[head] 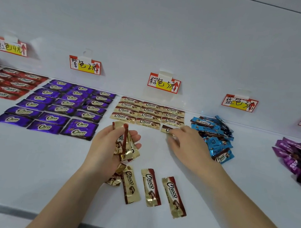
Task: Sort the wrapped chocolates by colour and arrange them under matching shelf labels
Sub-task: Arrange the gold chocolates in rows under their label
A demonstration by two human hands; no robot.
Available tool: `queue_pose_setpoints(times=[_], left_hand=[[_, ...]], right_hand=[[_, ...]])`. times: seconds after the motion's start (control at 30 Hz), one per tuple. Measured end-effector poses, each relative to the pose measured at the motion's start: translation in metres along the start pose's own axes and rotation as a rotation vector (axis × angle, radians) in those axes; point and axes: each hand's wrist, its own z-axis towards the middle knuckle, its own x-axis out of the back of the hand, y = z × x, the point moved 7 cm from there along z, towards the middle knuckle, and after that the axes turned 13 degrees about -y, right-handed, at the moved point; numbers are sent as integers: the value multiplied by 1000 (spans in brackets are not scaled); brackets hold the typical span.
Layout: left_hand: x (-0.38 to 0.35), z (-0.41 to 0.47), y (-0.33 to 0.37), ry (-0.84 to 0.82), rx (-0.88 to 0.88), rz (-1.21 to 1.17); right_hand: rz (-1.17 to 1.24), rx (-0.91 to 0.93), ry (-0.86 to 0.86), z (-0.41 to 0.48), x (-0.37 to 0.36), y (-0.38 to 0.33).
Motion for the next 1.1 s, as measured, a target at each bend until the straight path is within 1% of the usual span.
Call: queue_pose_setpoints(times=[0.2, 0.57, 0.8, 0.87, 0.9, 0.97, 1.03, 1.1], left_hand=[[2, 0, 0, -5, -15, 27], [3, 3, -1, -38, -27, 33], [6, 4, -5, -48, 1, -55], [7, 3, -4, -59, -11, -34], [6, 3, -3, -71, -24, -1], [3, 1, 0, -96, -53, 44], [0, -1, 2, -112, -77, 29], [-3, -4, 5, -132, -95, -11]], right_hand=[[-40, -15, -40, 0, -2, -3], [-47, -15, -44, 4, -5, -2], [-50, -15, -69, 5, -5, -2], [-51, -7, -75, 4, -1, -5], [-14, 12, -55, 3, 3, -8], [178, 62, 32, -4, 16, -18], [423, 118, 121, -15, 29, -33], [591, 180, 138, -27, 36, -53]])
